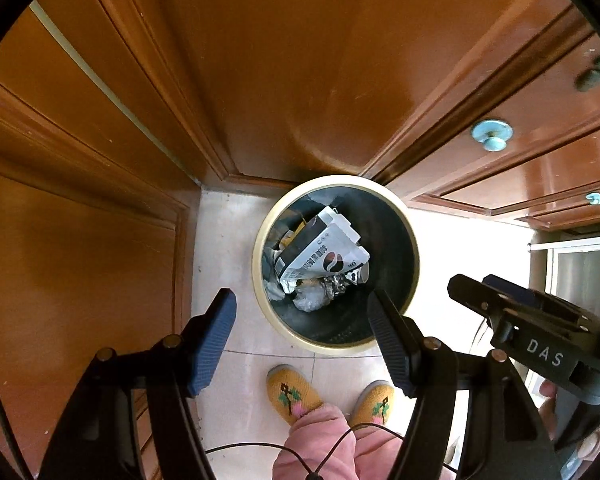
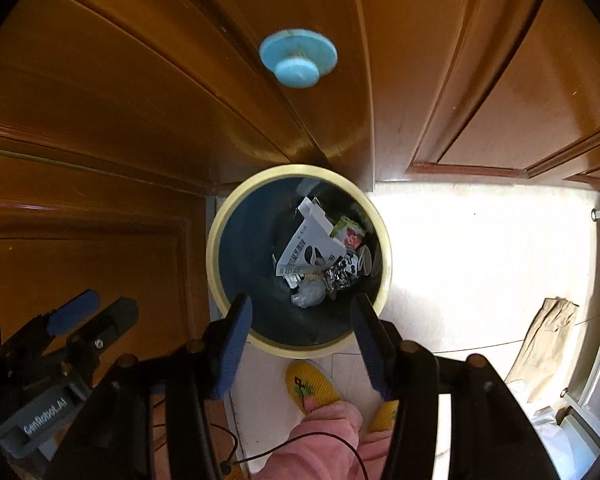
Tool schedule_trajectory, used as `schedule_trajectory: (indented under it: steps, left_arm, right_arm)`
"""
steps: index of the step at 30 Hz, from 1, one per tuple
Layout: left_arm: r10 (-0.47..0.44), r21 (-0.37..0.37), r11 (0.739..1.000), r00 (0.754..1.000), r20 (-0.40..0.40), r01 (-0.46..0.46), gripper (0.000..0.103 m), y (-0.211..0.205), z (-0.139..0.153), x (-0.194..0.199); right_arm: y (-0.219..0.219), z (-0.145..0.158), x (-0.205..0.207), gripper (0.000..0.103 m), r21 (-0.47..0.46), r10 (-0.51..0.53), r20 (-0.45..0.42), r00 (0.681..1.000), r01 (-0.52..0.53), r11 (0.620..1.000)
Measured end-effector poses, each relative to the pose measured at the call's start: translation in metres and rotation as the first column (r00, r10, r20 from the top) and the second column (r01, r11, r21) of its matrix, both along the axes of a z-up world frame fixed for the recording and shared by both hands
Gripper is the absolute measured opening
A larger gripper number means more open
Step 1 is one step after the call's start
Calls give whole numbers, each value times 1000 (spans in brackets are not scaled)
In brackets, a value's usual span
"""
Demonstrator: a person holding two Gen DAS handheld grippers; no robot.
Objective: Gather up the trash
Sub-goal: 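Open both grippers over the bin, dropping the carton and wrapper inside, then raise both tools back up to the counter by the window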
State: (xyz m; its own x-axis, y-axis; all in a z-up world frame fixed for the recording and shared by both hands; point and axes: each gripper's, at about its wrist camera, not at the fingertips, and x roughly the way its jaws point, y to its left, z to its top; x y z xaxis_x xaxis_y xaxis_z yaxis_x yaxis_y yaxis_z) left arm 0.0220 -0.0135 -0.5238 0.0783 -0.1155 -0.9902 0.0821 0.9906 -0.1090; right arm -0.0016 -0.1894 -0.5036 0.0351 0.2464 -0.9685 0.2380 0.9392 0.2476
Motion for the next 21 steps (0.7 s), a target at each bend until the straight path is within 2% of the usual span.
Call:
schedule_trajectory:
  steps: [5, 10, 21]
  left_arm:
    - [17, -16, 1000, 1000, 10, -17, 67, 3, 31, -5]
    - [56, -25, 998, 998, 27, -55, 67, 12, 73, -9]
    - [129, -48, 991, 986, 102, -124, 67, 27, 187, -20]
  right_arm:
    - [1, 26, -1, 52, 0, 0, 19, 1000, 0, 1000]
    - [1, 67, -3, 52, 3, 5, 41, 999, -5, 1000]
    - [9, 183, -12, 52, 32, 22, 139, 990, -27, 999]
